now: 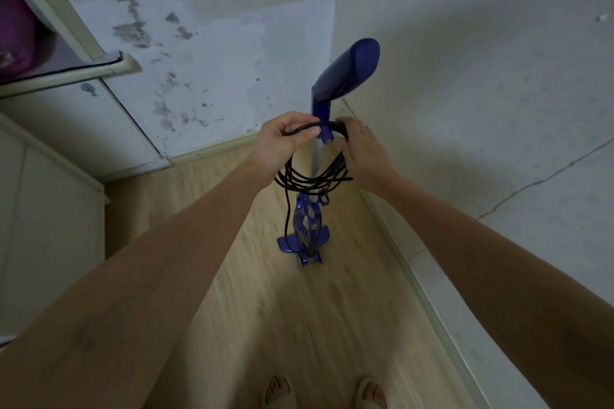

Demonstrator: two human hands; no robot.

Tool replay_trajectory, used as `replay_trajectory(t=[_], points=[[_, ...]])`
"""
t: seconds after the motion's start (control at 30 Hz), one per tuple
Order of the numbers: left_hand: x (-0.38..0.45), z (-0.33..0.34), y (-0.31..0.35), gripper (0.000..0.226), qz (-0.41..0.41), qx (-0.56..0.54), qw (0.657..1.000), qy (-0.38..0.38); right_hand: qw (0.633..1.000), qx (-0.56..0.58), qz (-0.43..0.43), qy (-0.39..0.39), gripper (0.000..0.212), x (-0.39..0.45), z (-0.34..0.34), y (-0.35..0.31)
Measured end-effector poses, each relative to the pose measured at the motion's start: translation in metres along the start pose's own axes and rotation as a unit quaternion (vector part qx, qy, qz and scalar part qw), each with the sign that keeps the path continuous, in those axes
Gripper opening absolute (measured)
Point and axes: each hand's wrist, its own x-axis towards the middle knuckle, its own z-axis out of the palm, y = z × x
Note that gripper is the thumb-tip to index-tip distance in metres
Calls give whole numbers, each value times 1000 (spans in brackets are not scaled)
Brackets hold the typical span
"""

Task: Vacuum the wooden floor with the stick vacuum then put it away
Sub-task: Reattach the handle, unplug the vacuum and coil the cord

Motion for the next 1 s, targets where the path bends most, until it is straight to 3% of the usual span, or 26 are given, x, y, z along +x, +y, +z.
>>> replay_trajectory(t=[0.3, 0.47, 0.53, 0.67, 0.83, 0.93, 1.0], points=[[-2, 11, -7, 12, -9, -25, 999, 27, 999, 15, 31, -20, 40, -3, -10, -8], [-1, 21, 3, 21, -22, -11, 998, 63, 995, 64, 79, 1, 55, -16, -24, -27], [-4, 17, 13, 26, -41, 21, 997, 69, 972, 184, 138, 53, 58, -28, -37, -52], [-9, -8, 38, 34, -83, 115, 989, 38, 887, 367, 230, 160, 54, -33, -59, -109], [-24, -31, 91, 45, -52, 182, 981, -31, 803, 466, 289, 233, 21, -9, -74, -159], [-27, -37, 100, 49, -55, 210, 974, -69, 811, 435, 296, 255, 10, -1, -77, -164], [-23, -40, 100, 51, -59, 238, 966, -88, 823, 424, 274, 261, 15, 4, -86, -162]])
